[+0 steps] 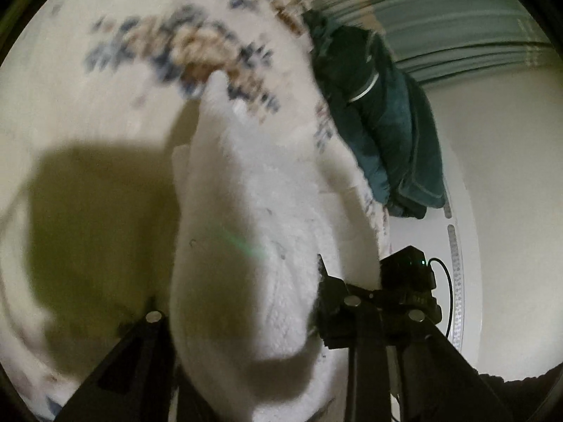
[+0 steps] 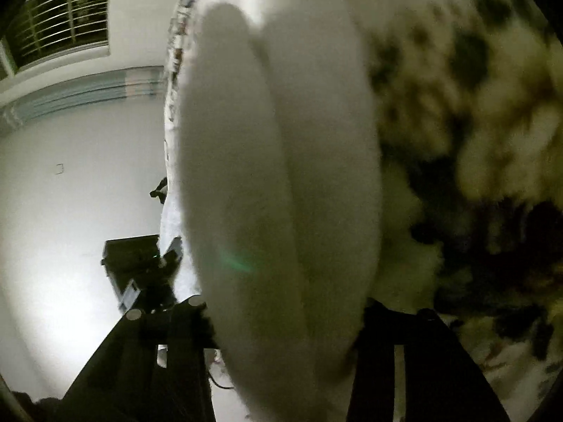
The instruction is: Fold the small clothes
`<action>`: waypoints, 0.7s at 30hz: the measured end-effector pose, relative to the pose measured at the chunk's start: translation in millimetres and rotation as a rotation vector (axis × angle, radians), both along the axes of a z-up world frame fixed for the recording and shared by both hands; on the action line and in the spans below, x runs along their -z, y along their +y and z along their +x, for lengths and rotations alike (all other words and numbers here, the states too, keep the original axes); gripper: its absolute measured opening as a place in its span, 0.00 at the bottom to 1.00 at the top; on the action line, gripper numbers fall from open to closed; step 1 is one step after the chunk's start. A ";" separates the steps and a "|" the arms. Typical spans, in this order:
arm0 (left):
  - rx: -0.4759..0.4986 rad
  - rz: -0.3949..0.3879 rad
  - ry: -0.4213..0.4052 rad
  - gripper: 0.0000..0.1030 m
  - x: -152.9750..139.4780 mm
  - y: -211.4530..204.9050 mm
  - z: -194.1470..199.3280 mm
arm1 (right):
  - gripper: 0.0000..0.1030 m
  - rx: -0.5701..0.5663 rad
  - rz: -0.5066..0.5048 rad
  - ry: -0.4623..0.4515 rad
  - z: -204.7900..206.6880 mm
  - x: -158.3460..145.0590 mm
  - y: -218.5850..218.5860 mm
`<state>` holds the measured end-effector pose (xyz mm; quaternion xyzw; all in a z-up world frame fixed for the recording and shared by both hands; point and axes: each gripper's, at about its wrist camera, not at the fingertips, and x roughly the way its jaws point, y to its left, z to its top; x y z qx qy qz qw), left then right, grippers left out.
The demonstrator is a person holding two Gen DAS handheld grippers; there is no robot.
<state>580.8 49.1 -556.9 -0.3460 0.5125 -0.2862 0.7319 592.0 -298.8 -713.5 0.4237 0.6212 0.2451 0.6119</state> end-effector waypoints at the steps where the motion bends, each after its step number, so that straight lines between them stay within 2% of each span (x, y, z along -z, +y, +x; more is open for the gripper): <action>1: -0.002 -0.001 -0.022 0.24 -10.1 1.3 8.8 | 0.42 0.009 -0.004 -0.021 3.9 -9.3 1.1; 6: -0.017 0.004 -0.093 0.24 -39.3 5.2 60.7 | 0.42 0.047 -0.001 -0.132 41.0 -51.7 1.6; 10: -0.038 0.027 -0.110 0.24 -38.0 9.3 112.8 | 0.42 0.071 -0.009 -0.185 90.6 -65.7 6.2; 14: -0.032 0.075 -0.101 0.25 -11.8 14.1 147.5 | 0.42 0.064 -0.054 -0.175 139.1 -48.0 15.8; 18: -0.002 0.132 -0.047 0.26 22.5 6.4 168.7 | 0.42 0.056 -0.113 -0.142 165.1 -21.1 27.3; 20: 0.009 0.150 -0.027 0.31 32.3 4.5 171.1 | 0.45 0.060 -0.135 -0.122 167.2 -11.6 30.0; 21: 0.012 0.161 -0.016 0.34 33.8 5.0 171.6 | 0.51 0.061 -0.145 -0.114 165.6 -8.5 28.2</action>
